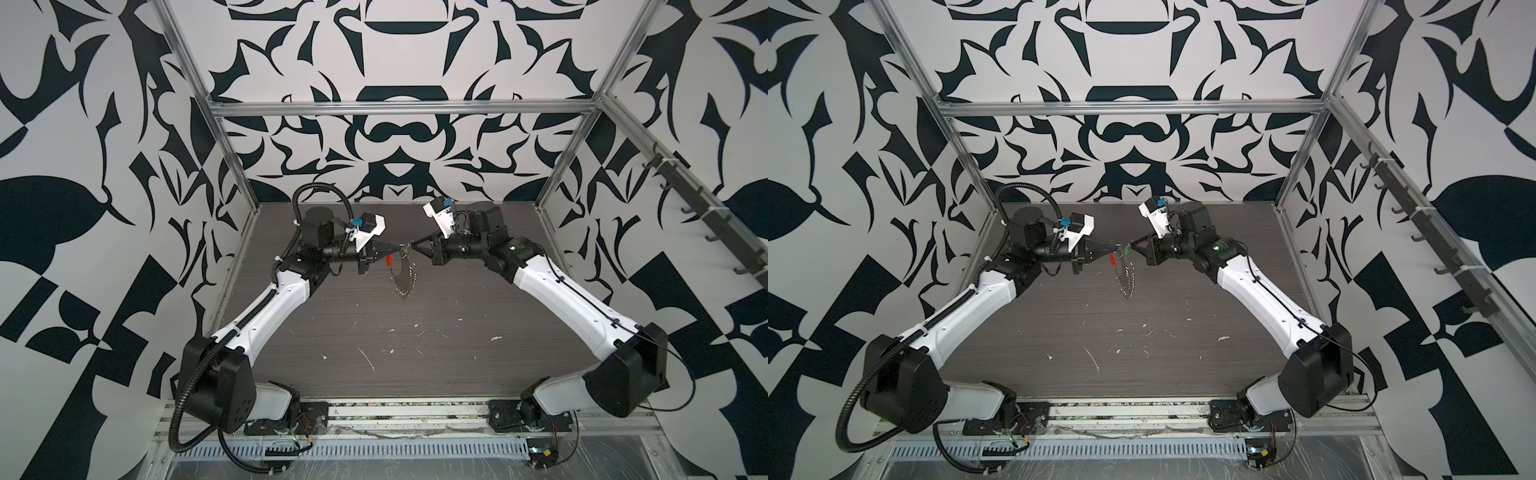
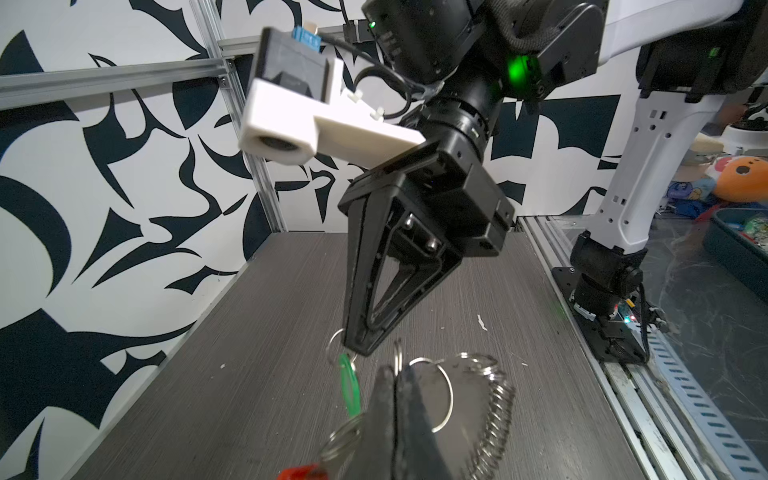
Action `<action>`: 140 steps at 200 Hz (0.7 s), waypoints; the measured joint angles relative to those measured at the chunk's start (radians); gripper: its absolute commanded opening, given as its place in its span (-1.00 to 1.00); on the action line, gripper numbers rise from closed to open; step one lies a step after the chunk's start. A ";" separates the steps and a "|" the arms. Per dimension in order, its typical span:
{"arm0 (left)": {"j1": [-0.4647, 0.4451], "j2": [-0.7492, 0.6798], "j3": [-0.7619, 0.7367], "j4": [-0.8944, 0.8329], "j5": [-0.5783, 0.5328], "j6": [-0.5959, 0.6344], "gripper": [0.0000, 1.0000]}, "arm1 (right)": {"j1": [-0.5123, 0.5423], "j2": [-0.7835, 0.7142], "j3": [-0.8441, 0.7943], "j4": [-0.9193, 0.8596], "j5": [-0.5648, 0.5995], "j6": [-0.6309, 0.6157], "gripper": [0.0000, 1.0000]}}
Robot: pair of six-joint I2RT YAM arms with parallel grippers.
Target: Put the keys on the keyring
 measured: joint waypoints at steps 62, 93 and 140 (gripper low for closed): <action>0.000 0.017 0.001 -0.009 -0.030 0.010 -1.00 | 0.018 -0.059 0.037 -0.087 -0.030 -0.082 -1.00; 0.000 0.025 0.005 -0.024 -0.042 0.021 -1.00 | 0.037 -0.056 0.058 -0.143 -0.030 -0.115 -1.00; -0.010 0.025 0.014 -0.056 -0.049 0.043 -1.00 | 0.059 -0.025 0.111 -0.176 -0.030 -0.137 -1.00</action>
